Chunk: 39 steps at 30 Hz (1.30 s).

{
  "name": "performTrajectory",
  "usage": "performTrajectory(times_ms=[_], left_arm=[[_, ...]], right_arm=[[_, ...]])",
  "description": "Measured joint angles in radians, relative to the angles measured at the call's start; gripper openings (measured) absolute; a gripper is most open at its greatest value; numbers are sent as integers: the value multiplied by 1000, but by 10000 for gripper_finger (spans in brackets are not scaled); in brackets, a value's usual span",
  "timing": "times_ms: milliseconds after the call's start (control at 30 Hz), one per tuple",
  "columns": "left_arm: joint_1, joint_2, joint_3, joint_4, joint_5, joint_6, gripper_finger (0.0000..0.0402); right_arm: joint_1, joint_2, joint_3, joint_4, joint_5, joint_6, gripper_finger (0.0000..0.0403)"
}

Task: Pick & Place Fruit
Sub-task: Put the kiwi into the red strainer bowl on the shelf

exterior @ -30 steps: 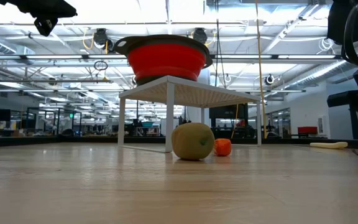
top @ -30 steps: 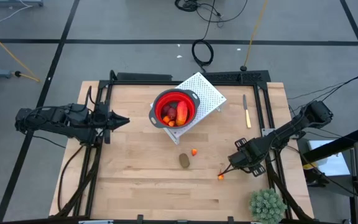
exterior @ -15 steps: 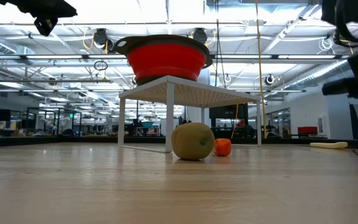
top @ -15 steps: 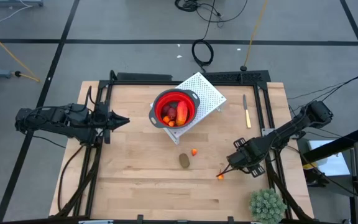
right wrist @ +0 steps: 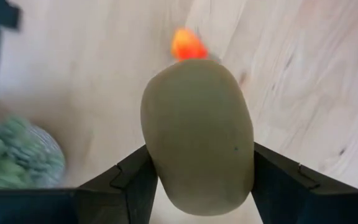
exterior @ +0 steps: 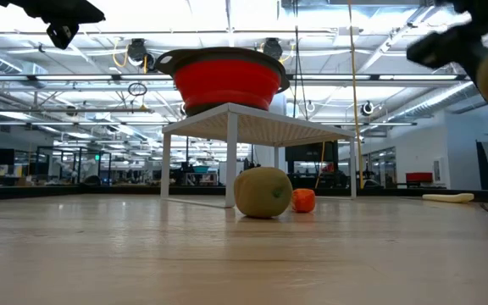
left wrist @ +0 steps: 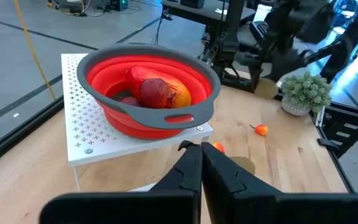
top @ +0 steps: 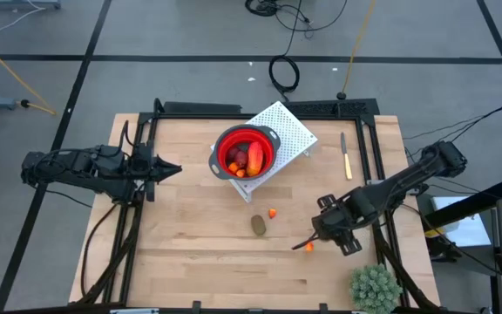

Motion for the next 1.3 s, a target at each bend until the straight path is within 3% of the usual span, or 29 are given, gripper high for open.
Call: performTrajectory(times_ms=[200, 500, 633, 800, 1300], left_arm=[[0, 0, 0, 0, 0, 3, 23], [0, 0, 0, 0, 0, 3, 2], [0, 0, 0, -2, 0, 2, 11], [0, 0, 0, -3, 0, 2, 25], [0, 0, 0, -3, 0, 2, 26]], right_arm=[[-35, 0, 77, 80, 2, 39, 208], [-111, 0, 86, 400, -1, 94, 208], [-144, 0, 86, 487, -28, 95, 208], [-171, 0, 86, 535, -80, 95, 208], [-178, 0, 86, 558, -75, 147, 208]])
